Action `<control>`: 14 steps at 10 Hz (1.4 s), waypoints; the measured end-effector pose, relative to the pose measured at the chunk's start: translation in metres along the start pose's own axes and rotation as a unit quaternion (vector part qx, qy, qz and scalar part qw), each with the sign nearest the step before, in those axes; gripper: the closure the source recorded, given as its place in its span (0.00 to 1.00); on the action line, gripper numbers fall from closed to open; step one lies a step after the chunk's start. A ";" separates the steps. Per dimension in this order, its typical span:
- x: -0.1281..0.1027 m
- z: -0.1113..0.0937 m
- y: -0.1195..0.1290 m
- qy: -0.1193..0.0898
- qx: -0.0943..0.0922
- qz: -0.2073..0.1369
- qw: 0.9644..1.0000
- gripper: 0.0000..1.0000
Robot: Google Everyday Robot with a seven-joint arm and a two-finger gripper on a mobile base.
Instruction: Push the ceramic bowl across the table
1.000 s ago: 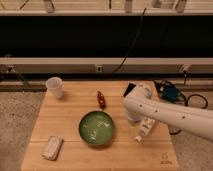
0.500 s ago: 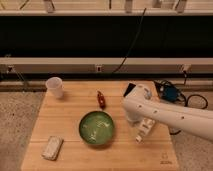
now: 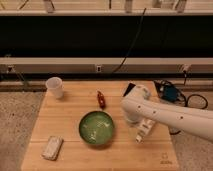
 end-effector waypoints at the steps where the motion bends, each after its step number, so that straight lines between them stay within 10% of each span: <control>1: 0.000 0.000 0.000 0.000 -0.001 0.000 1.000 0.40; 3: -0.003 0.001 0.002 -0.001 -0.002 -0.003 1.000 0.45; 7: -0.003 0.004 0.005 -0.003 -0.007 -0.006 1.000 0.27; 12: -0.001 0.008 0.008 -0.004 -0.011 -0.012 1.000 0.70; 14: -0.003 0.010 0.009 -0.005 -0.013 -0.016 1.000 0.74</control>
